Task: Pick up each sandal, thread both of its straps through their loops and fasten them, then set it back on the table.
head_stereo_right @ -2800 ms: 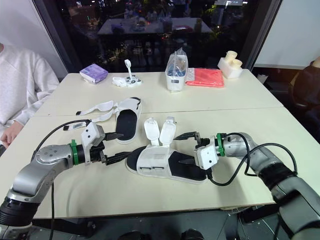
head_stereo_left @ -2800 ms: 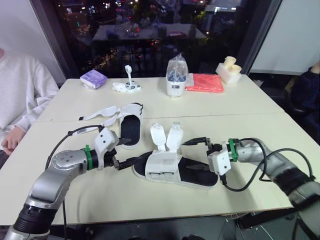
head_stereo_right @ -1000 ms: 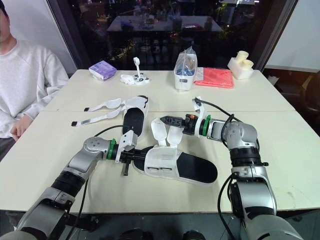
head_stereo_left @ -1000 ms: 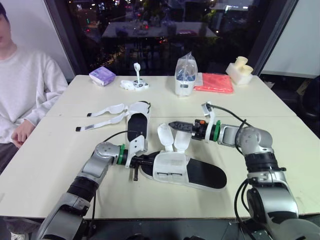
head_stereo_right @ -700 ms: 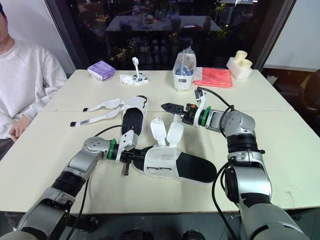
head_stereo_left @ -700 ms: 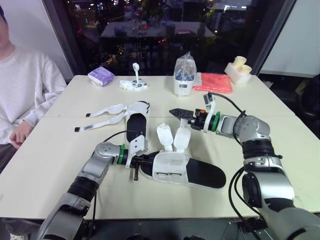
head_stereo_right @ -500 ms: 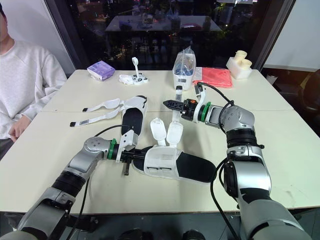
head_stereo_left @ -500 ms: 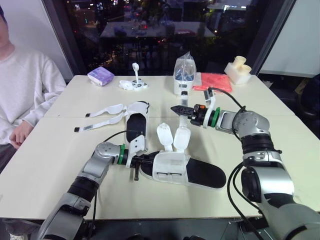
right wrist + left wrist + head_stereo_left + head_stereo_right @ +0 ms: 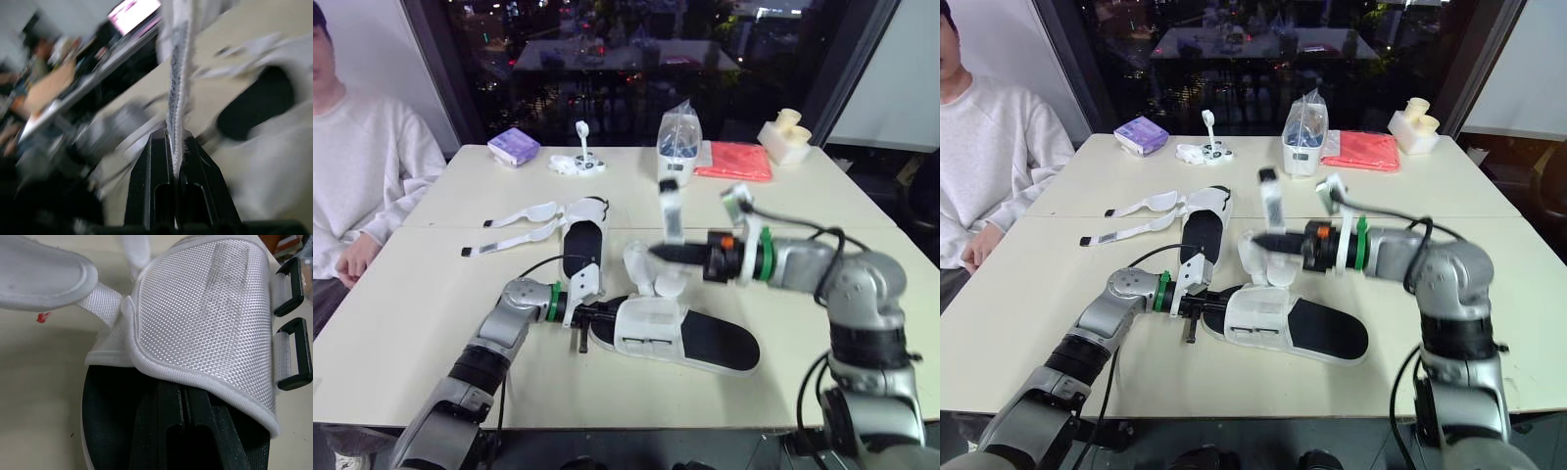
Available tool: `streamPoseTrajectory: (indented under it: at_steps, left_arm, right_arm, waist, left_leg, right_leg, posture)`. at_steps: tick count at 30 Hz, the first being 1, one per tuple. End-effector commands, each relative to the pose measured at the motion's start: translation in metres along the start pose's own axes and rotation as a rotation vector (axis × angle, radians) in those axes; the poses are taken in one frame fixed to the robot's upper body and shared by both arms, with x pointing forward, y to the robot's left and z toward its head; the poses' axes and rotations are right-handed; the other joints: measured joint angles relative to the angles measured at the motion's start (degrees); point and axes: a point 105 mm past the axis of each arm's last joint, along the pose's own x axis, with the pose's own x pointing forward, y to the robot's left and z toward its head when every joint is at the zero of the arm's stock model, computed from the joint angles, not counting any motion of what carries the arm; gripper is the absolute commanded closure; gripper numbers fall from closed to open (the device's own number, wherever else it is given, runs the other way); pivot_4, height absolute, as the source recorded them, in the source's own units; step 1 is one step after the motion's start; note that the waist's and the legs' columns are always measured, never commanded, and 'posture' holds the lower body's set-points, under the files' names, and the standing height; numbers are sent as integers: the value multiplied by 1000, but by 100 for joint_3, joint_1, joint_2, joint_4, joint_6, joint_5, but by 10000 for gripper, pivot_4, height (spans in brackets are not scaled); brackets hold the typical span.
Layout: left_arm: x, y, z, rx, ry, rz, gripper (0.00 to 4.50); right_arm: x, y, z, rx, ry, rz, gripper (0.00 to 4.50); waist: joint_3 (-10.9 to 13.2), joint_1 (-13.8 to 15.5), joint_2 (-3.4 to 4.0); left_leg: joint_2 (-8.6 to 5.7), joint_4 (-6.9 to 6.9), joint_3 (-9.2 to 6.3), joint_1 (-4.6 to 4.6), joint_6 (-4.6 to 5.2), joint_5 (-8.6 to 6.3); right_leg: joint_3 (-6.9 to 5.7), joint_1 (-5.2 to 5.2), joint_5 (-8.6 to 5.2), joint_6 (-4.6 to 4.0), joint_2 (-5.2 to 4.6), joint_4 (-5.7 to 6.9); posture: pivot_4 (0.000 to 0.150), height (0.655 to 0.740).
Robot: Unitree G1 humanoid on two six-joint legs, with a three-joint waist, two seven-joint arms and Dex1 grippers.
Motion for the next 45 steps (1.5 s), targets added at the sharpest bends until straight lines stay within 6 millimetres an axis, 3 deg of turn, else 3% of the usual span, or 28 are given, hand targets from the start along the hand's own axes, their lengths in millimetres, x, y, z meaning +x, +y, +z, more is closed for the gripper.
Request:
streamPoseTrajectory:
  at_steps: [1,5,9,12,19,23,27,31,33,40,45]
  left_arm:
    - [0,0,6,15,-13,-11,45000]
    - [-1,-2,3,8,2,-32,45000]
    - [-2,-2,2,6,8,-35,45000]
    - [-3,-2,2,5,10,-32,45000]
    - [-3,-4,2,-2,9,-34,45000]
    - [-3,-5,1,-4,10,-36,45000]
    - [-3,-5,1,-6,10,-40,45000]
    - [-1,-7,0,-8,8,-44,45000]
    - [0,-8,0,-8,7,-46,45000]
    - [2,-8,1,-7,5,-55,45000]
    - [3,-7,2,-5,6,-59,45000]
  right_arm:
    - [8,34,-19,-82,53,79,44625]
    - [13,42,-50,-6,94,86,44625]
    - [13,41,-59,-54,110,58,44625]
    - [13,41,-61,-192,116,45,35870]
    - [1,46,-82,-447,265,113,482]
    - [-15,54,-97,-508,367,194,113]
    - [-41,61,-111,-426,444,223,113]
    - [-53,59,-119,-403,474,186,113]
    - [-52,54,-116,-418,446,140,113]
    - [-36,34,-67,-516,304,75,113]
    - [-23,36,-60,-566,317,148,113]
  waist:
    - [0,-8,0]
    - [-2,-8,-4]
    - [-2,-11,-4]
    - [-2,4,-4]
    - [-2,3,-7]
    - [-2,11,-8]
    - [-1,14,-12]
    - [-1,14,-14]
    - [-1,14,-14]
    - [-1,21,-13]
    - [-1,23,-12]
  left_leg:
    - [0,1,1,0,0,0]
    - [0,9,-1,5,2,-1]
    - [1,9,-2,5,2,-1]
    - [0,9,-2,5,2,-1]
    - [-1,16,-2,4,6,-4]
    - [2,24,-3,4,7,-4]
    - [3,50,-10,-1,22,-13]
    - [5,72,-16,0,35,-24]
    - [5,73,-18,1,35,-25]
    - [4,75,-22,0,31,-24]
    - [2,75,-30,-6,30,-24]
  right_leg:
    - [1,-1,0,0,-1,0]
    - [4,-3,0,-1,-2,2]
    - [5,-7,0,-1,-2,7]
    - [5,-6,0,-1,-1,6]
    - [4,-2,-1,1,0,5]
    - [4,0,-1,1,1,6]
    - [-1,12,-2,3,-1,3]
    - [-2,23,-1,4,-6,5]
    - [-2,23,-1,4,-8,4]
    - [-2,22,0,2,-13,4]
    - [-14,24,0,2,-13,-1]
  posture:
    - [1500,7400]
    - [1500,7400]
    - [1500,7400]
    - [1500,7400]
    - [1500,7400]
    - [1500,7400]
    - [1500,7400]
    - [1500,7400]
    - [1500,7400]
    - [1500,7400]
    - [1500,7400]
